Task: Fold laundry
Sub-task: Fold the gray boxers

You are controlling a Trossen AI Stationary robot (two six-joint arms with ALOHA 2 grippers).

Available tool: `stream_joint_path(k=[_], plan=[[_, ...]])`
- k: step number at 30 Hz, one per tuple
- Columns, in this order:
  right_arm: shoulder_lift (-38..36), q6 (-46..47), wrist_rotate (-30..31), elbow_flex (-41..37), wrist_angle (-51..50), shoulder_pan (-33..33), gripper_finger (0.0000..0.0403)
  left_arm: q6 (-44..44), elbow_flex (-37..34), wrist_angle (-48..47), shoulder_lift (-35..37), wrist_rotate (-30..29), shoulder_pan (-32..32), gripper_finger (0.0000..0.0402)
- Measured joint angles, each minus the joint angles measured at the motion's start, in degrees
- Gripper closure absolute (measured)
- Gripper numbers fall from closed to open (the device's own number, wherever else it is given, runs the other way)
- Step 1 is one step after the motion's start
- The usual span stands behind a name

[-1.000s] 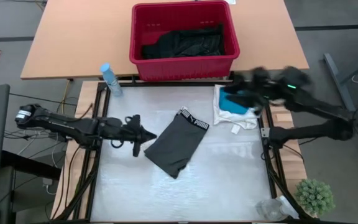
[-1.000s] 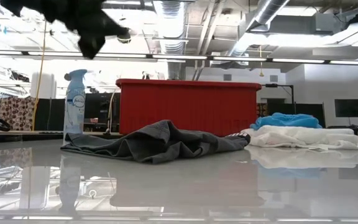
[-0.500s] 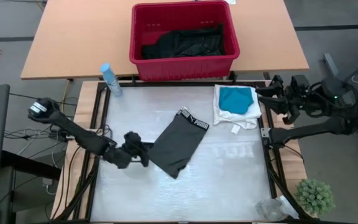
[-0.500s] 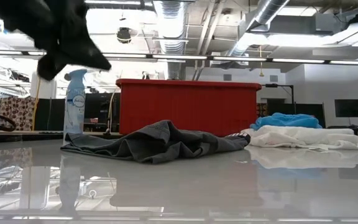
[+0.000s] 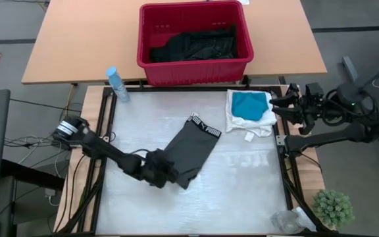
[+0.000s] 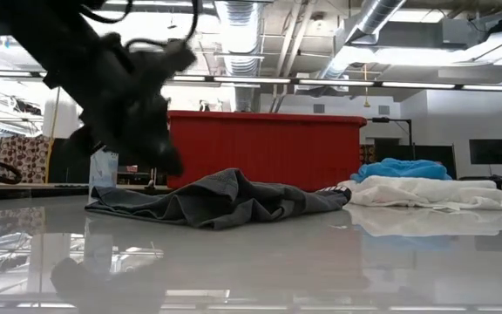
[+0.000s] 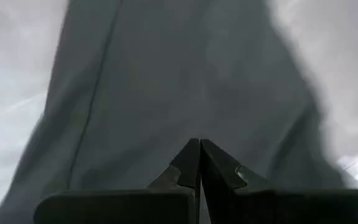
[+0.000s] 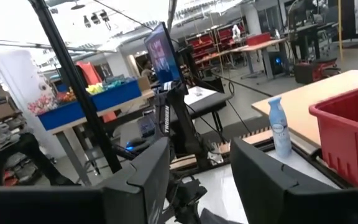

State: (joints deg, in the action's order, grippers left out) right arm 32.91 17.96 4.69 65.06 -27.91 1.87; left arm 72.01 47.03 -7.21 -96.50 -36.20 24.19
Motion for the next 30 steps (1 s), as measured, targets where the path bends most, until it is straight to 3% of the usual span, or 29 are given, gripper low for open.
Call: stream_joint_path(k=[4, 11, 18, 25, 30], plan=[[-0.3, 0.2, -0.1, 0.0, -1.2, 0.0, 0.0211, 3.2, 2.4, -6.6, -4.5, 5.7, -0.1, 0.0401], [-0.7, 2.4, 0.3, 0.0, -7.4, 0.0, 0.0211, 3.2, 2.8, -14.9, -3.7, 13.6, -0.2, 0.0401], [2.9, 12.4, 11.2, 0.0, -18.4, 0.0, 0.0211, 1.9, 2.7, -29.6, -2.1, 13.4, -3.3, 0.0401], [13.1, 25.9, 21.4, 0.0, -28.8, 0.0, 0.0211, -15.4, 6.0, -31.9, -2.6, 11.6, -9.2, 0.0401], [24.4, 26.7, 22.1, 0.0, -26.6, 0.0, 0.0211, -27.9, 10.1, -35.7, -2.6, 8.0, -14.4, 0.0401]])
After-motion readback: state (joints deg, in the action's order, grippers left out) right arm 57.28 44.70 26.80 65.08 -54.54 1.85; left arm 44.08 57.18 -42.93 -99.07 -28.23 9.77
